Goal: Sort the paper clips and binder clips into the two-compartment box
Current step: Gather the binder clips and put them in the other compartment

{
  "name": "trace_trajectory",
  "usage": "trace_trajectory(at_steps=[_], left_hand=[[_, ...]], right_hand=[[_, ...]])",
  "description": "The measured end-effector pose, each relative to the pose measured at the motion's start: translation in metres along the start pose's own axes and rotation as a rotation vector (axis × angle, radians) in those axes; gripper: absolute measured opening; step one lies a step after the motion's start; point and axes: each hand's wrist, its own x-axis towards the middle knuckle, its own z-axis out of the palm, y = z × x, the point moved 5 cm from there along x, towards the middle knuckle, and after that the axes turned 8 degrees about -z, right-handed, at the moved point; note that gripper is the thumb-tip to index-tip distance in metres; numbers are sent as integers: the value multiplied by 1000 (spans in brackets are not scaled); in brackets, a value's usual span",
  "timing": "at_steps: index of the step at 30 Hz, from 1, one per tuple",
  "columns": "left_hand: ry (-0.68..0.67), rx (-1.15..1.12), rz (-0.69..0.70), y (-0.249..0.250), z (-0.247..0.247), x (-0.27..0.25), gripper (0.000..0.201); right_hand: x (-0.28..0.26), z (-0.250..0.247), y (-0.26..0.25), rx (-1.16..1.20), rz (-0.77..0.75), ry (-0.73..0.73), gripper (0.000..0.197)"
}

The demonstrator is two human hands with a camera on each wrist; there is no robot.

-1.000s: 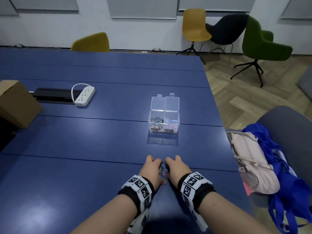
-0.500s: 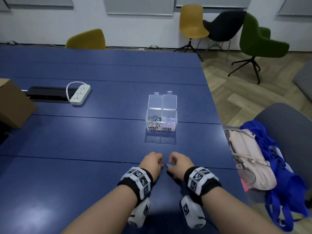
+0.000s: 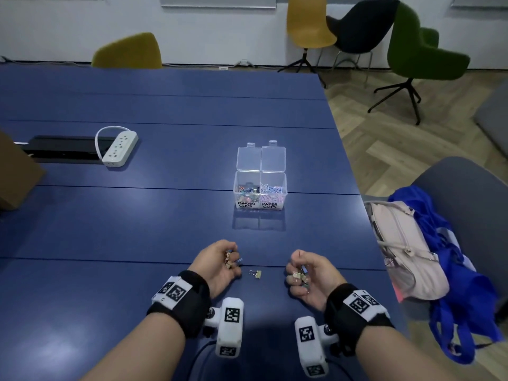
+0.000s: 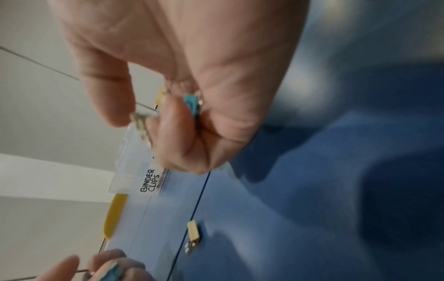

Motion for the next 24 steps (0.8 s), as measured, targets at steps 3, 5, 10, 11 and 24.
trace_trajectory(at_steps=[3, 5, 10, 11, 24], left_hand=[[44, -120, -10, -1, -8, 2, 39], [47, -181, -7, -1, -9, 2, 38], [-53, -366, -55, 5, -5, -1, 24], [-59, -374, -65, 6, -5, -3, 22], [-197, -210, -380, -22, 7, -8, 24]], right_hand=[[6, 3, 6, -51, 24, 74, 31], [6, 7, 7, -74, 17, 94, 25], [7, 24, 3, -161, 14, 80, 18], [8, 27, 2, -122, 35, 81, 18], [17, 44, -14, -1068, -64, 57, 26]])
